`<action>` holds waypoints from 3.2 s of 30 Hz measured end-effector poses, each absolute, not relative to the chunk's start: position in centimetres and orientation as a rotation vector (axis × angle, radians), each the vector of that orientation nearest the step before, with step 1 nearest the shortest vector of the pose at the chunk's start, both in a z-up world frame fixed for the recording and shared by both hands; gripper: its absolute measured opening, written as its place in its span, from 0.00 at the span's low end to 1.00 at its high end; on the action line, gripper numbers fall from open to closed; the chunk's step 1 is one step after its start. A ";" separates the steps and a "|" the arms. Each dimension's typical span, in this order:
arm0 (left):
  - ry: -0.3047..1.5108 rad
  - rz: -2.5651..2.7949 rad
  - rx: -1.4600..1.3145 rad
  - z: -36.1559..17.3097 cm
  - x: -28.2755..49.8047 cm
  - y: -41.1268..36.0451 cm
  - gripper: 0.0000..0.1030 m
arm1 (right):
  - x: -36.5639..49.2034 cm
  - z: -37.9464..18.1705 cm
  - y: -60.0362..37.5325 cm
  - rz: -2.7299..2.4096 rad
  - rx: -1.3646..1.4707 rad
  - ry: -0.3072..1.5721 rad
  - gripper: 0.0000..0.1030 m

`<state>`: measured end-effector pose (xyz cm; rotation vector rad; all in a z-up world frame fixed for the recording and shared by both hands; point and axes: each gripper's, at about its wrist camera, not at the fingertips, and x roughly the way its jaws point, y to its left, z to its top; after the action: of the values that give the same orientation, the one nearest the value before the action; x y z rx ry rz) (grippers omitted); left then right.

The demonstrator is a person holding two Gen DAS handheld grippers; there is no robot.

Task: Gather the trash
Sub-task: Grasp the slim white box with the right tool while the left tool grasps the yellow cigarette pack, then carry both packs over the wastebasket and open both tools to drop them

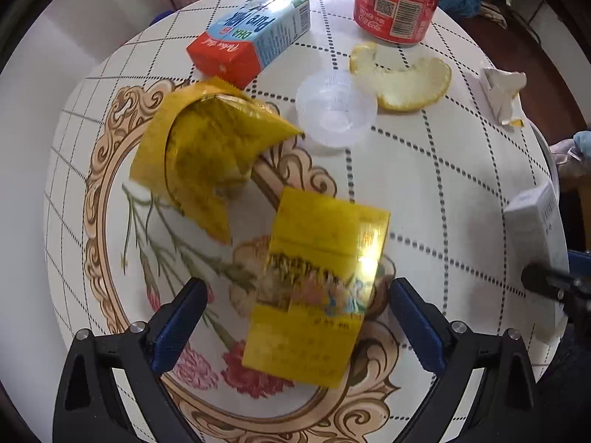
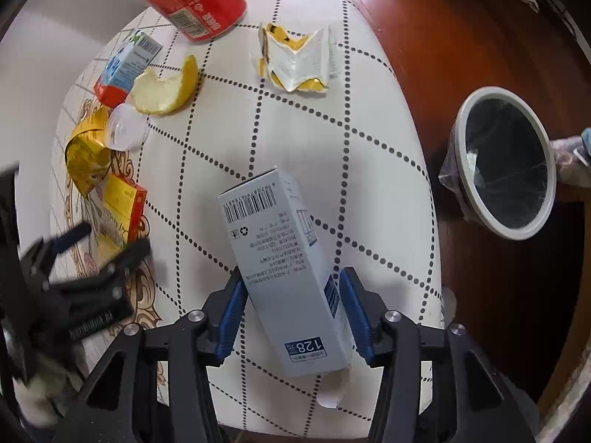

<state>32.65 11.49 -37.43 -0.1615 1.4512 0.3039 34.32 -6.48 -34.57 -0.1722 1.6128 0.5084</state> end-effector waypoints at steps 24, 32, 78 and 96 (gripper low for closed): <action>1.475 0.449 -0.362 -38.6 25.2 7.8 0.61 | 28.2 -34.3 -6.9 0.578 -0.415 1.618 0.55; 1.422 0.446 -0.326 -37.5 20.7 8.3 0.55 | 25.7 -33.7 -8.1 0.568 -0.496 1.514 0.36; 1.470 -0.203 -0.524 -35.4 54.7 -15.6 0.55 | 53.6 -34.9 -37.0 0.200 0.110 1.443 0.35; 1.409 0.023 -0.176 -35.5 52.3 -16.7 0.94 | 54.9 -40.0 -37.0 0.107 0.015 1.469 0.95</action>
<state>52.32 -16.70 -35.46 -0.1763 1.4095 0.0234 54.88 -37.05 -40.03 0.0149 1.4693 0.1072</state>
